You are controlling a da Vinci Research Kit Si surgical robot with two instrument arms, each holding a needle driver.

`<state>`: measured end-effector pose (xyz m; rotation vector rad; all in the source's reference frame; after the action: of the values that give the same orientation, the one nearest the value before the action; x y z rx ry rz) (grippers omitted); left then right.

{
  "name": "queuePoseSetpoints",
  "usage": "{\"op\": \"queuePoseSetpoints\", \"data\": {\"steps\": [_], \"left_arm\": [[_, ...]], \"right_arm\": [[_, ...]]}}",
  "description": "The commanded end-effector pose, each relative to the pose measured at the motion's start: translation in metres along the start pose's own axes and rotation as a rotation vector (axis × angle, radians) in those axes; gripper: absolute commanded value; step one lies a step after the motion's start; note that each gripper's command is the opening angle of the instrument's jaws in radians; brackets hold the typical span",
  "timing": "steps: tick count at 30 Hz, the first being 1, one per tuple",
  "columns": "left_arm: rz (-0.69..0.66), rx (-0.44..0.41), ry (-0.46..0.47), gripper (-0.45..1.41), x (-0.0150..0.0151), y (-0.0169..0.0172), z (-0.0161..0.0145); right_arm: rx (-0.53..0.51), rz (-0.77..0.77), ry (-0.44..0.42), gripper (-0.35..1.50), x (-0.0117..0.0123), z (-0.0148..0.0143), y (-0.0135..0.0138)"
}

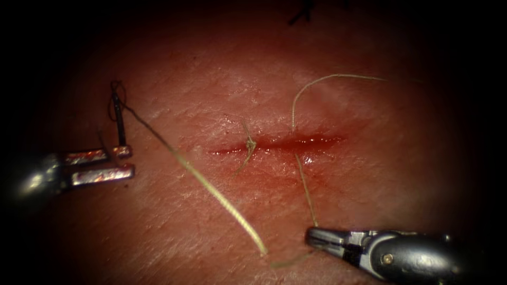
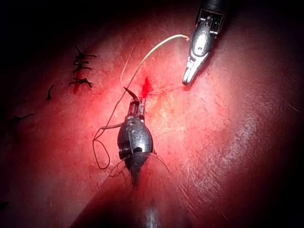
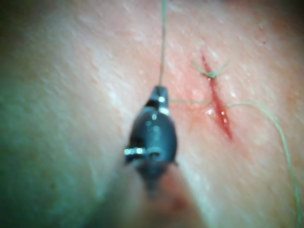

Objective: Wound Closure

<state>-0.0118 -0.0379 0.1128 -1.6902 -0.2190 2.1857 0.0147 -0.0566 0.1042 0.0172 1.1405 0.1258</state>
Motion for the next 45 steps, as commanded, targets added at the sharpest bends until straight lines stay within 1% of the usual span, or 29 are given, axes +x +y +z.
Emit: {"op": "queuePoseSetpoints", "data": {"steps": [1,3,4,8,9,17,23,28,29,30,31,32,33,35,40,42,43,45], "left_arm": [[0.0,-0.002,0.0,-0.45,-0.0005,-0.0002,0.0006],[0.001,-0.002,0.0,-0.45,-0.0005,-0.0002,0.0006],[0.001,-0.003,0.0,-0.45,-0.0006,-0.0002,0.0006],[0.002,-0.004,-0.002,-0.45,-0.0007,-0.0002,0.0007],[0.002,-0.004,-0.002,-0.45,-0.0007,-0.0003,0.0007],[0.004,-0.006,-0.004,-0.45,-0.0009,-0.0002,0.0008],[0.005,-0.006,-0.004,-0.45,-0.001,-0.0002,0.001],[0.005,-0.007,-0.006,-0.45,-0.001,-0.0002,0.001],[0.005,-0.008,-0.006,-0.45,-0.0011,-0.0003,0.001],[0.005,-0.008,-0.006,-0.45,-0.0011,-0.0003,0.0009],[0.005,-0.008,-0.006,-0.45,-0.0011,-0.0003,0.0009],[0.006,-0.01,-0.006,-0.45,-0.0011,-0.0004,0.0008],[0.006,-0.013,-0.005,-0.45,-0.0012,-0.0004,0.0006],[0.006,-0.021,-0.003,-0.45,-0.0012,-0.0007,0.0002],[0.005,-0.007,-0.013,-0.45,-0.0014,-0.0014,-0.0015],[0.004,0.005,-0.021,-0.45,-0.0015,-0.0018,-0.0024],[0.004,0.007,-0.026,-0.45,-0.0016,-0.002,-0.0028],[0.004,0.008,-0.027,-0.45,-0.0017,-0.0021,-0.003]], "right_arm": [[0.008,0.0,0.005,-0.35,0.0003,0.0005,-0.0011],[0.014,-0.002,0.006,-0.35,0.0008,0.0001,-0.0018],[0.017,-0.005,0.008,-0.35,0.0012,-0.0005,-0.0026],[0.02,-0.016,0.005,-0.35,0.0018,-0.0022,-0.0041],[0.022,-0.012,0.005,-0.35,0.0021,-0.0031,-0.0047],[0.019,-0.004,-0.001,-0.35,0.0028,-0.0062,-0.007],[0.03,-0.006,-0.007,-0.35,0.0035,-0.0068,-0.0086],[0.035,0.0,-0.014,-0.35,0.0042,-0.0069,-0.0093],[0.043,0.004,-0.024,0.05,0.0046,-0.0069,-0.0089],[0.031,0.006,-0.022,0.51,0.0047,-0.007,-0.0087],[0.031,0.006,-0.022,0.51,0.0047,-0.007,-0.0087],[-0.009,0.013,-0.024,1.08,0.0046,-0.0073,-0.0079],[-0.011,0.014,-0.026,1.13,0.0044,-0.0076,-0.0075],[-0.01,0.016,-0.024,1.13,0.004,-0.0082,-0.0069],[0.001,0.022,-0.026,1.16,0.0024,-0.0099,-0.0048],[0.0,0.028,-0.01,1.16,0.0015,-0.0112,-0.0034],[-0.012,0.036,0.01,1.16,0.0009,-0.012,-0.0023],[-0.018,0.041,0.017,1.16,0.0004,-0.0126,-0.0014]]}}
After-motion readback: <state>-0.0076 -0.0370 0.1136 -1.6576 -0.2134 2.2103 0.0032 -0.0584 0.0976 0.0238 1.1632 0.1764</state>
